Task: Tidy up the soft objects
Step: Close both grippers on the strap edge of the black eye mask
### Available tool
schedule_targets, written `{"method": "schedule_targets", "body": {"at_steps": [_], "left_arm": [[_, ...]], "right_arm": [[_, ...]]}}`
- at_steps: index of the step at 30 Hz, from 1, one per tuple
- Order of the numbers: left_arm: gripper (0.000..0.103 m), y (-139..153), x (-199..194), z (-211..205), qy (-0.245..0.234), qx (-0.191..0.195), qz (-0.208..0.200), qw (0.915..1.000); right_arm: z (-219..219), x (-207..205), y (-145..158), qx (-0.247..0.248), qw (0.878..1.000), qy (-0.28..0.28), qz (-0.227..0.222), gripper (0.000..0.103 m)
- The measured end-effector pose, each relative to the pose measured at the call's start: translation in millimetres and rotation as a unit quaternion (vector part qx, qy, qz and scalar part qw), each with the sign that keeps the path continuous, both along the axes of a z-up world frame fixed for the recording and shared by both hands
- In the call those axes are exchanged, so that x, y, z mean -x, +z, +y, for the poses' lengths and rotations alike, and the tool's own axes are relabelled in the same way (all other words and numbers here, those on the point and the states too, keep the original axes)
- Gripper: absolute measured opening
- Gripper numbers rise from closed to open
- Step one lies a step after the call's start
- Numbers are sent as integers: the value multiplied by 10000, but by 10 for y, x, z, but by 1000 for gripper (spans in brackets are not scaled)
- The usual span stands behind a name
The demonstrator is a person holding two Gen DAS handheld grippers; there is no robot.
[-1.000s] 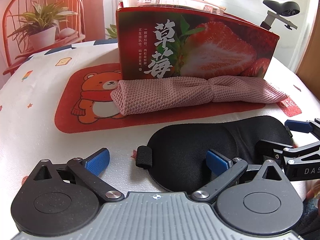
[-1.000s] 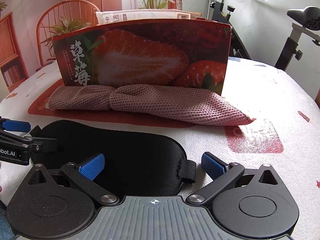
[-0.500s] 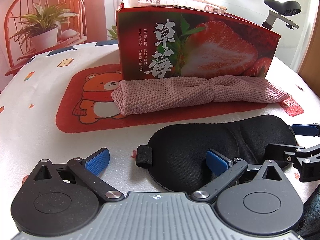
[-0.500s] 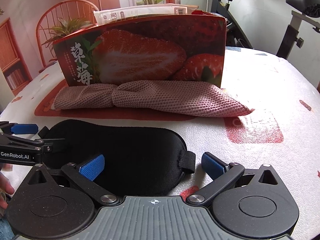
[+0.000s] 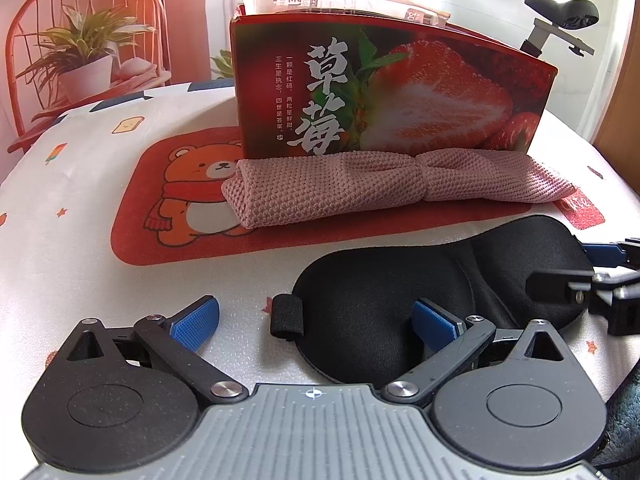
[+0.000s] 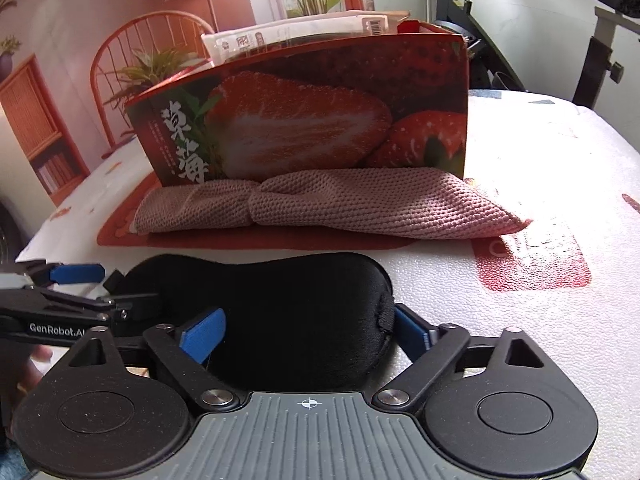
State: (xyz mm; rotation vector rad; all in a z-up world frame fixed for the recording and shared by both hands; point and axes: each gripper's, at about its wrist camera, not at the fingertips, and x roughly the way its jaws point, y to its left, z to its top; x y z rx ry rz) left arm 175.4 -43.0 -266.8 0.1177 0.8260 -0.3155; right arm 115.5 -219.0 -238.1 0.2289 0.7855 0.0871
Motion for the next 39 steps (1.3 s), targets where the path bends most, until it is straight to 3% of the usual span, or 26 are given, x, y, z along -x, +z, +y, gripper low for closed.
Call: {"method": "schedule_targets", "body": {"at_steps": [8,14,16,21,39], "left_arm": [[100,50,15,118,108,378,117,9992],[68,108,54,200,104,790,165,9967],[51,113,52,245,163,908,185,9956],[33,174,77,315,246,1165,91,9928],[25,344,293,218,-398,1563,-241,9866]], "right_arm": [[-106,47,54,-244,9995,-102,-186,60],[-76,72,108,-269,9991,33,-340,44],[-77,84,125,-270,9988,15,-397,39],[-109,116,183,-328,9979,-20,-549,34],[-86,199,259,-196,9973,36,-711,25]]}}
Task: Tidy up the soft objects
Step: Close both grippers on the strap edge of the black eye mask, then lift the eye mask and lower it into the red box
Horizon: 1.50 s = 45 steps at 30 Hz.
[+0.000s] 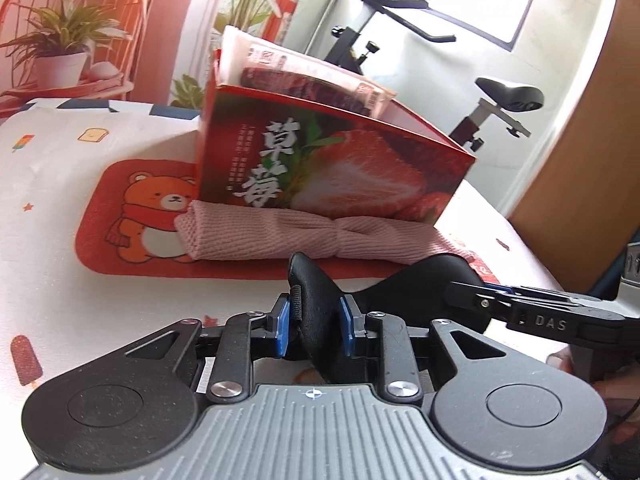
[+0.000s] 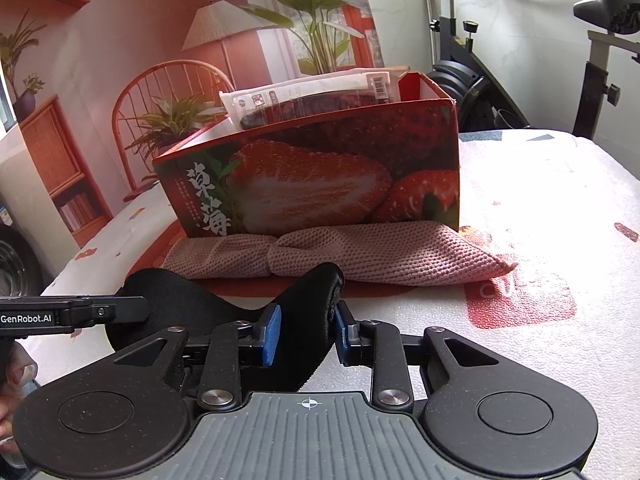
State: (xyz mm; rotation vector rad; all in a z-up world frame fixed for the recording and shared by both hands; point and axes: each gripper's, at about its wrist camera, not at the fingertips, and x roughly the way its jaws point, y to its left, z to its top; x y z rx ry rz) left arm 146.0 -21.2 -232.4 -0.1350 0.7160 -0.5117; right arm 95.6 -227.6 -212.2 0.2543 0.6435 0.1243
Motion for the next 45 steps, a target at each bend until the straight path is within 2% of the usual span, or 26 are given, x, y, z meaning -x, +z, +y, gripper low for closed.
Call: {"method": "schedule_targets", "body": {"at_steps": [4,10,14,19,24,31,38,41,45], "left_arm": [[19,19,42,-41,4,-211,-148,9997],[18,63,59,28,190,-253,-228,9992],[18,134,99,37,191,-290,-426,9985],[18,327,112,13,162,-316,-805,9961],[18,644,71,-58,144,-246,-1261,9916],[17,1078,-140,-218,212,-126,-1829,9828],[17,1355,-481,-425,358,-285,-2234,9736],[16,1392,-675,-491,442,-260,-2176,9747],[16,1297,-939,-576,470,-405,-1882,9802]], "right_arm": [[12,30,30,61,10000,38,-69,23],[33,95,104,120,9996,97,-217,18],[46,141,188,235,9988,149,-401,17],[61,148,388,500,9959,264,-709,17],[9,62,686,633,9917,306,-1075,17],[-70,-221,1112,736,9846,358,-1548,17],[-126,-681,1446,902,9757,359,-1964,16],[-164,-907,1490,1042,9722,372,-2064,16],[-249,-1215,1454,1102,9742,399,-1931,16]]}}
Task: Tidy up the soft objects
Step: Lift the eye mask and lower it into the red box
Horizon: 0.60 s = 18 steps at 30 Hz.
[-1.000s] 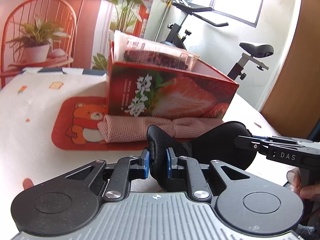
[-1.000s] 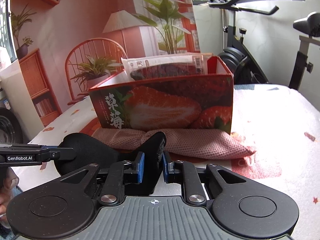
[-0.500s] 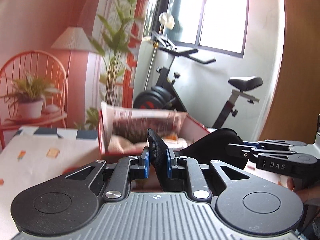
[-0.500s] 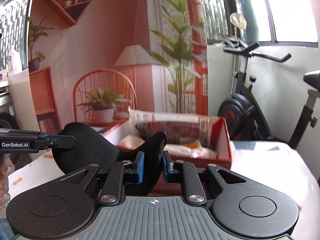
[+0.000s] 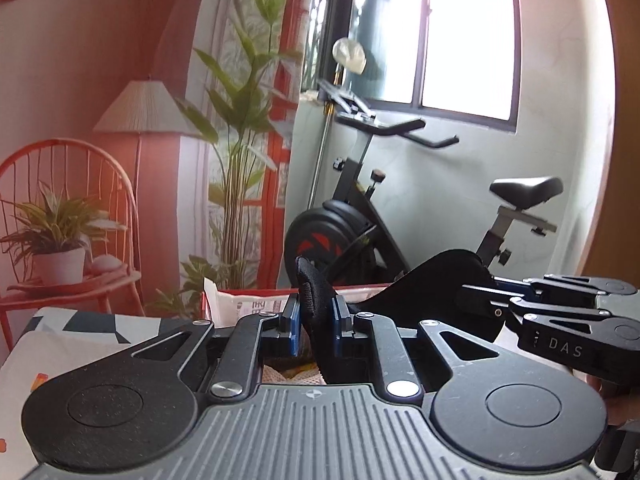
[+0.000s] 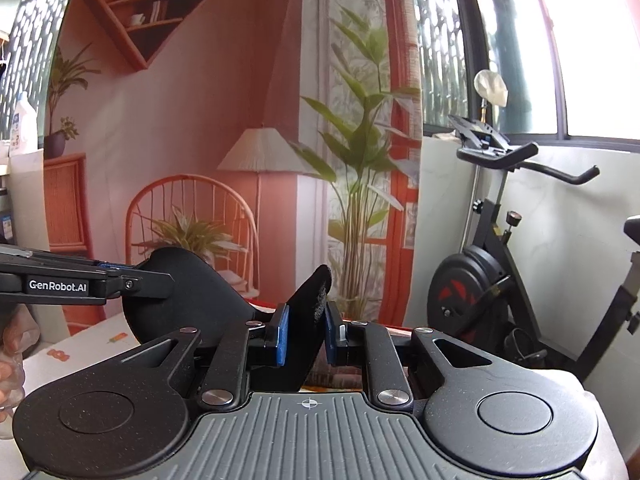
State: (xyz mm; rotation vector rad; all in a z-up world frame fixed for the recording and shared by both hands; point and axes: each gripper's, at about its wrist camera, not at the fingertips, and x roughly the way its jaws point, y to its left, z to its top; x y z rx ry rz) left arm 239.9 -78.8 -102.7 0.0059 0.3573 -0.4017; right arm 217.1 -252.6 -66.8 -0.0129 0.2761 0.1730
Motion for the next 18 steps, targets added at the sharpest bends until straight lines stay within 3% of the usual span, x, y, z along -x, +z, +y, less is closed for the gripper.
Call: {"method": "schedule_targets", "body": {"at_steps": [8,12,18], "left_arm": [[16,-391,-421,-112,-111,-288,1139,9930],[16,-534,-543,-181,-229,-532,1464,9875],[16,-638,-646,-265,-312,-712,1670,9829]], "right_arm": [[-152,-419,-420,-646,9935,-95,935,14],[-229,-485,-656,-955,9868,-176,1299,12],[-289,-543,-823,-1106,9826,-251,1470,11]]}}
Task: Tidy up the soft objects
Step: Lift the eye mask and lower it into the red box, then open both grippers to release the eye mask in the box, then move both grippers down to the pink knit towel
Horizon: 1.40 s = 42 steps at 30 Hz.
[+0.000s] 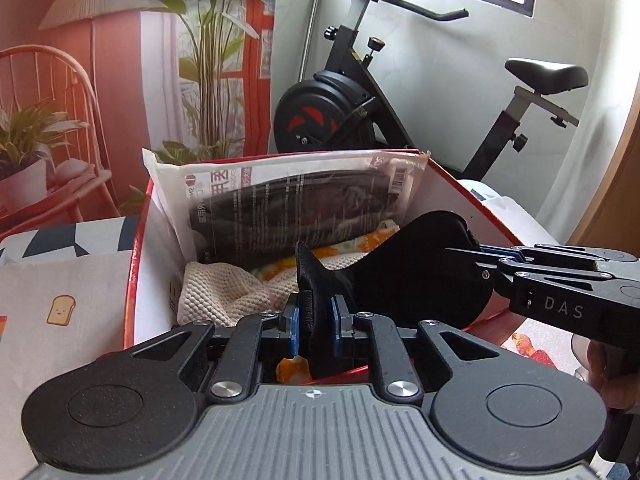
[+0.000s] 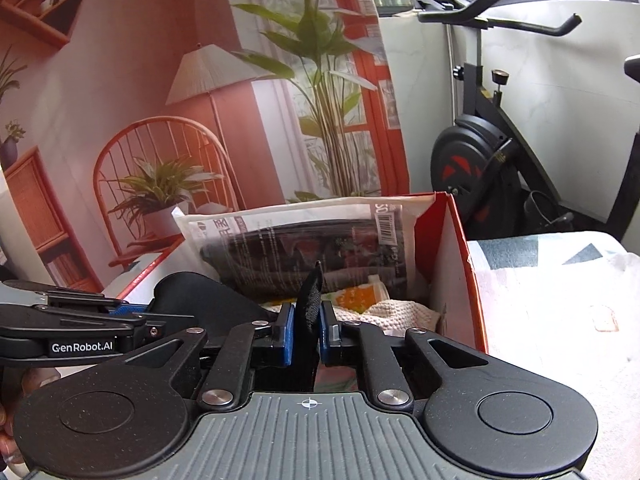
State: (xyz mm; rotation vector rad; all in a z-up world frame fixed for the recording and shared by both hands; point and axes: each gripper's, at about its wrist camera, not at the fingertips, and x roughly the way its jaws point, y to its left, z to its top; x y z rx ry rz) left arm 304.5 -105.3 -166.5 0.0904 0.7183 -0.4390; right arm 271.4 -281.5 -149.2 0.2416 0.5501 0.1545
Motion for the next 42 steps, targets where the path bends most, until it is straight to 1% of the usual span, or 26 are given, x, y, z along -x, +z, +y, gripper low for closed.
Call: {"method": "schedule_targets", "body": {"at_steps": [3,5,6,7,8,9,10,11,12,13,14,16,18,22,26,31,36,39,41,42], "left_arm": [[17,-9,-29,3,35,-53,12,10000],[22,5,-37,-1,94,-144,-32,9998],[39,14,-34,6,96,-207,-94,9997],[62,24,-31,-3,105,-294,-168,9994],[71,35,-5,-3,148,-380,-273,9988],[77,48,18,2,181,-443,-394,9981],[77,65,45,8,184,-500,-517,9972],[77,79,64,15,175,-536,-582,9967],[77,97,73,23,192,-543,-634,9963],[80,116,103,37,219,-546,-718,9957],[82,136,142,58,253,-528,-838,9948],[95,176,233,106,296,-449,-1097,9925],[96,208,322,153,339,-358,-1246,9910],[96,237,540,271,491,-202,-1307,9900],[96,166,702,431,729,-24,-1213,9899],[96,4,772,649,1167,303,-961,9880],[95,-225,781,745,1424,352,-651,9870],[90,-392,749,776,1482,381,-363,9876],[85,-504,733,790,1471,354,-199,9883],[80,-553,723,788,1453,319,-152,9888]], "right_arm": [[-17,-12,-24,13,10000,-37,19,12],[-23,-13,-12,167,9998,-123,-20,15],[-8,8,-3,325,9993,-183,-101,21],[18,33,4,540,9981,-240,-194,27],[41,60,11,750,9964,-289,-285,29],[60,86,15,907,9947,-321,-371,35],[75,105,16,1011,9934,-336,-425,48],[86,130,25,1105,9920,-370,-494,55],[93,163,26,1162,9907,-407,-584,67],[98,198,25,1192,9896,-437,-672,74],[90,241,25,1184,9888,-470,-783,76],[73,358,5,1032,9882,-474,-1026,92],[73,475,-26,1000,9862,-575,-1187,94],[71,717,-124,1031,9819,-777,-1383,94],[16,967,-268,819,9805,-1072,-1429,94],[-11,1138,-499,581,9832,-1290,-1153,93],[27,1142,-709,568,9873,-1281,-749,92],[65,1112,-796,582,9890,-1241,-559,91],[91,1086,-846,645,9895,-1212,-444,90],[101,1077,-871,669,9895,-1218,-393,90]]}}
